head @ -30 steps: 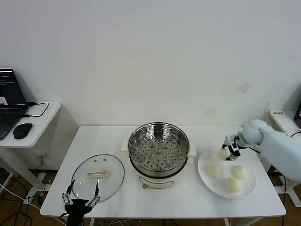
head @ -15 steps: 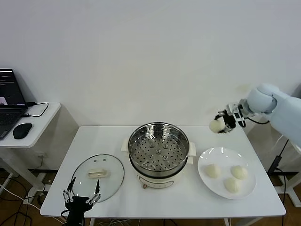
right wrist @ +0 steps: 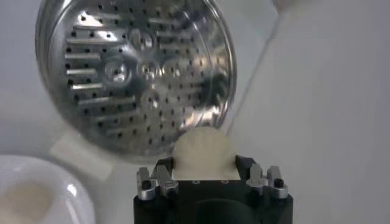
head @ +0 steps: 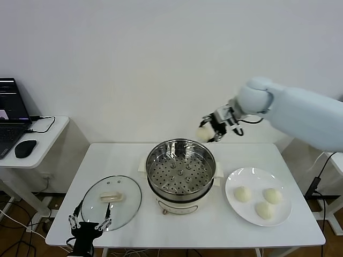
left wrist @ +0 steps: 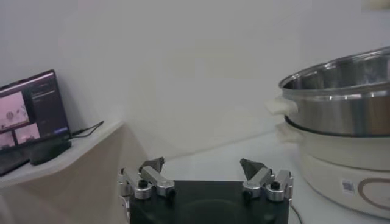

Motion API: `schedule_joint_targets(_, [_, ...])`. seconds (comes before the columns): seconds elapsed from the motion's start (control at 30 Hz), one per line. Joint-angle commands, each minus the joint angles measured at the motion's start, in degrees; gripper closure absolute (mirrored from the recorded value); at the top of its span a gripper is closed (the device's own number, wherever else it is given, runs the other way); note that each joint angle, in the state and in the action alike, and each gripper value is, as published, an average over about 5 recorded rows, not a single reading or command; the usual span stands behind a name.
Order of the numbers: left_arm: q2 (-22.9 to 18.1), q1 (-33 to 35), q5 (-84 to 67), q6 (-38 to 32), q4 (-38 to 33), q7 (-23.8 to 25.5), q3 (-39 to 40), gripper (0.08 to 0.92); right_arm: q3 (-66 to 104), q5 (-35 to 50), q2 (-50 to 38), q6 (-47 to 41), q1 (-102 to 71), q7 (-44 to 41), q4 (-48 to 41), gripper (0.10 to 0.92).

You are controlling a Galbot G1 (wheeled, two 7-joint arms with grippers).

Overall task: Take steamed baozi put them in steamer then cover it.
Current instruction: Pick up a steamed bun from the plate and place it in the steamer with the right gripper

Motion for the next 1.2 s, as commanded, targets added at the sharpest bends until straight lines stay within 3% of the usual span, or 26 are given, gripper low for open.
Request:
schedule_joint_targets(0.03, [0.1,0.2,-0.3,0.0,-0.6,0.0,-1.1,0.177,-5.8,-4.5,8.2,8.6,0.1,1.9,-1.2,0.390])
schedule_joint_targets(0.57, [-0.5,-0.1,-0.5,0.0,-0.8,0.0,-1.7,0.177,-4.5,-24.0,13.4,20.2,-6.7,5.8,-10.0,0.389])
schedule_joint_targets(0.93, [-0.6,0.0,-0.4,0.0,-1.2,-0.1,-1.8,0.177,-3.1,-27.3,14.6,22.3,-10.3,7.1,-14.0,0.387])
schedule_joint_targets(1.07, [-0.6,0.2,-0.4,0.0,-1.9,-0.1,-1.9,0.177,-2.8,-26.3,14.6,22.4,-10.4,7.8,-14.6,0.351])
schedule_joint_targets(1.2, [-0.6,0.0,-0.3,0.1,-1.8,-0.1,-1.9,0.177,-2.4,-23.2,13.6,21.2,-8.6,7.6,-13.5,0.251])
